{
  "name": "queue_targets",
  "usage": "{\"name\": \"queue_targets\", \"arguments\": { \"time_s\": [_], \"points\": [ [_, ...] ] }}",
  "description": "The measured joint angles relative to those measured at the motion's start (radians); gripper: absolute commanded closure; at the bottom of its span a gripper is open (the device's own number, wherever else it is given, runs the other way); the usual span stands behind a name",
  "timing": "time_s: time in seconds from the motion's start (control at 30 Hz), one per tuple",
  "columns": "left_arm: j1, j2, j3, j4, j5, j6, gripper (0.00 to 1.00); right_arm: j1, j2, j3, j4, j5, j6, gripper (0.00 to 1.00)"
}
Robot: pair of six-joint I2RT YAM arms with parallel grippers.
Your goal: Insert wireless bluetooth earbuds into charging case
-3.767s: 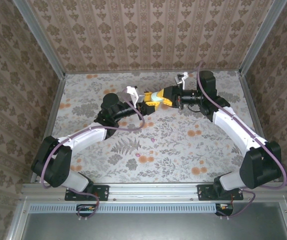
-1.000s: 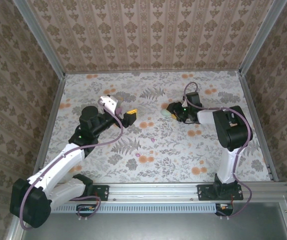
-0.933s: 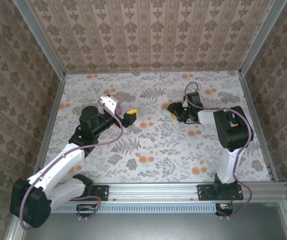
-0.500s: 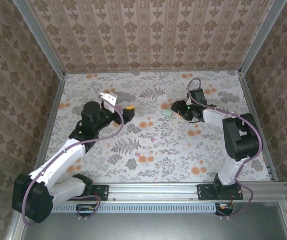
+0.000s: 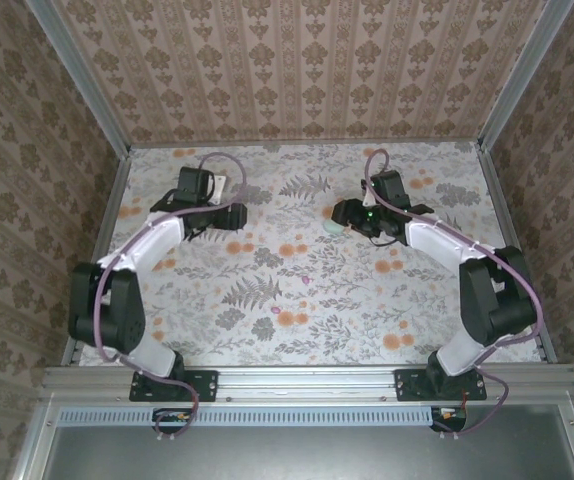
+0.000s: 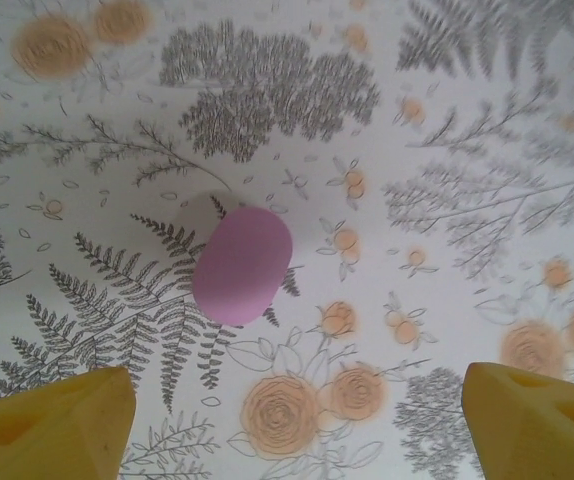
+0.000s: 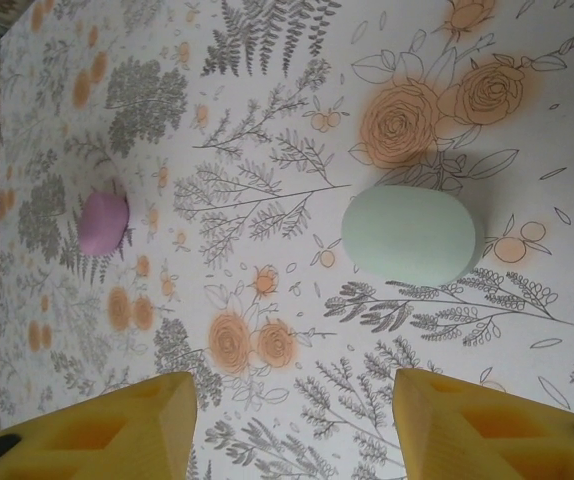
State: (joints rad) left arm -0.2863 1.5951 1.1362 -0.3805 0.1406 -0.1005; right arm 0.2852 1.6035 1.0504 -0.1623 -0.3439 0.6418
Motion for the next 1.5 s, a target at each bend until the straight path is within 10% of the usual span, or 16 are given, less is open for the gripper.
{"name": "queue_targets", "arguments": {
  "time_s": [0.73, 1.5],
  "points": [
    [0.009, 0.422, 0.356, -0.324, -0.034, 0.353, 0.25, -0.017, -0.192, -0.055, -0.093, 0.038, -0.105, 0.41],
    [0.037, 0.506, 0.423, -0.329, 0.018, 0.439, 0.53, -0.032, -0.225, -0.063, -0.108, 0.046, -0.117, 0.41]
  ]
}}
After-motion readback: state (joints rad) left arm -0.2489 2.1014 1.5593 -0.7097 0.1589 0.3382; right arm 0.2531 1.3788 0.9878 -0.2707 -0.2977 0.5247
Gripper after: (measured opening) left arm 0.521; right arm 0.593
